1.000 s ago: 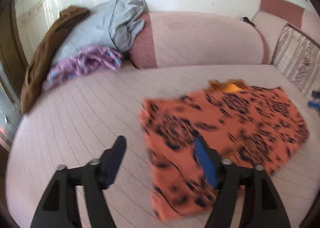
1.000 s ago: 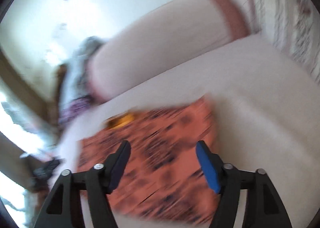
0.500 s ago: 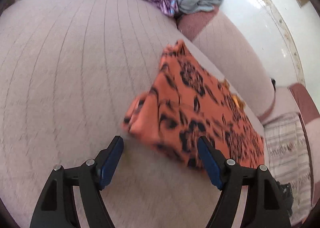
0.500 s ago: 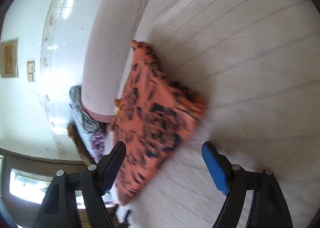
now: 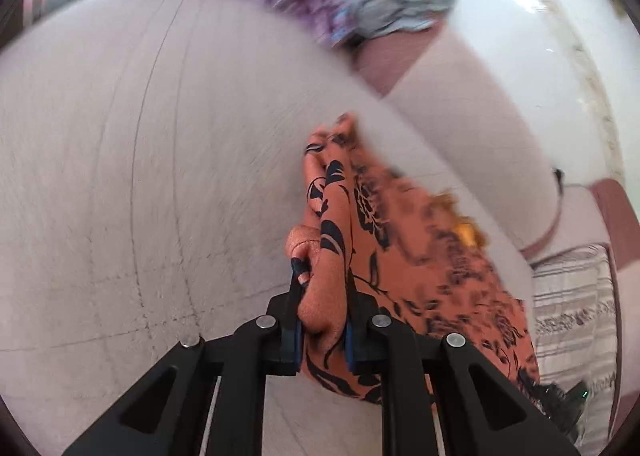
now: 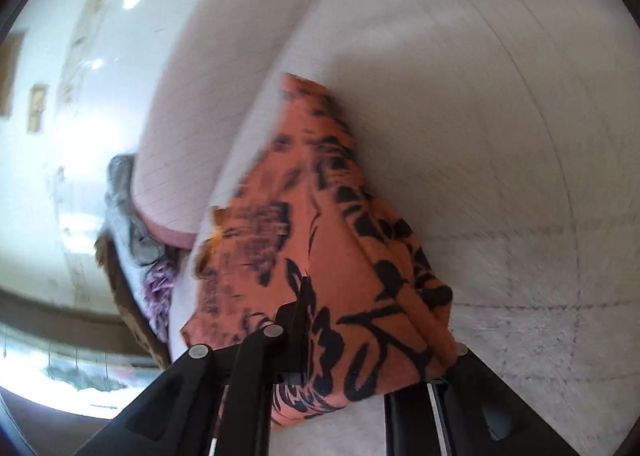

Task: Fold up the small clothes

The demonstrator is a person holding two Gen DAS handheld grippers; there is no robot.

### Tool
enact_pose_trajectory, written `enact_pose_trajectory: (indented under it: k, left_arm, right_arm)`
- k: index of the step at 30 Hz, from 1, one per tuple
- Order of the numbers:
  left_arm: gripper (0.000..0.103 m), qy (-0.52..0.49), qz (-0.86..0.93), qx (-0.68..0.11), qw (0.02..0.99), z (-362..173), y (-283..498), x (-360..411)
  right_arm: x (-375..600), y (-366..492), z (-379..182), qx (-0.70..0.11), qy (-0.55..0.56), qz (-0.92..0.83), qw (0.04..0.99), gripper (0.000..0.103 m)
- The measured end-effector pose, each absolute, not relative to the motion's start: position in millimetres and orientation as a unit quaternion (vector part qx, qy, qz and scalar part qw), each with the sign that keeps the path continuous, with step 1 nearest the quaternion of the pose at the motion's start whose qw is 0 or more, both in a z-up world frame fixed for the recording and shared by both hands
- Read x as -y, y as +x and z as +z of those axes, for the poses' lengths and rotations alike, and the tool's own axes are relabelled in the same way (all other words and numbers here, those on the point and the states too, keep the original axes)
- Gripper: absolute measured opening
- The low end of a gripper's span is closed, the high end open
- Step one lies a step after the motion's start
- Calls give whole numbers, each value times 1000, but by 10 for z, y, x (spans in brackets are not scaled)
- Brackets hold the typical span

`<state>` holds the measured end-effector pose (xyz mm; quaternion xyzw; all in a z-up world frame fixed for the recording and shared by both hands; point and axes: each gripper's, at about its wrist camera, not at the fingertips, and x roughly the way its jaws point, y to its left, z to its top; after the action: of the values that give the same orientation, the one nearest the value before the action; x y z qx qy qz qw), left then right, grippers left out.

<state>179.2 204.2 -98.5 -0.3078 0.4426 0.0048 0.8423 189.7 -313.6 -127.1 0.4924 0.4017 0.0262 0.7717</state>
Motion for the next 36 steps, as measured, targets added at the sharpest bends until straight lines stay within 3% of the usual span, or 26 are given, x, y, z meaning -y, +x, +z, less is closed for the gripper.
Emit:
enact_pose_trajectory:
  k: [5,10,15,16,17,19,21,22,25,29,33,34,35,36]
  left_arm:
    - [15,-291,-10,-403,868,-437,1334,-1927]
    - [16,-278,-5,-408,870,-588,576,-2014]
    - [26,-283,36,-505,815,-1665,259,-2247]
    - [27,-286,20,-484,827,-1669,218,-2286]
    - [30,-276,17,-483,831,-1629,207,-2290]
    - [45,-237,58,-487,839,-1448,192,-2287]
    - [46,-215,90,-463,855,-1236,143,-2307]
    - [49,-205,100,-442,868,-1088,121,-2312]
    - [58,-176,95,-407,891,-811,146,-2174]
    - [65,-124,38,-385,914,-735,331,-1765]
    - [69,-102,-26,-411,906,-1053,525,-1399]
    - [69,-95,-22,-437,894,-1226,609,-1365]
    - [69,-85,-11,-476,875,-1450,723,-1359]
    - [65,-81,-1,-500,862,-1600,781,-1391]
  right_arm:
    - [3140,1762,-594,-381,451,51,806,11]
    - [3288,1263,-416,-400,424,62,810,11]
    - [3305,544,-1249,-466,449,44,761,17]
    - [3318,473,-1446,-485,453,30,747,23]
    - [3371,356,-1643,-483,486,35,728,23]
    - [3473,206,-1677,-462,513,40,722,25]
    - [3556,118,-1541,-464,488,13,739,40]
    - [3599,65,-1454,-460,474,-6,751,55]
    - [3711,-67,-1099,-410,456,-34,790,61]
    - [3488,150,-790,-382,430,57,816,82]
    - [3189,695,-1144,-432,441,170,768,82]
    - [3187,783,-1321,-457,449,175,748,80]
    - [3268,833,-1512,-476,461,140,736,69]
    - [3366,831,-1567,-468,488,131,725,68]
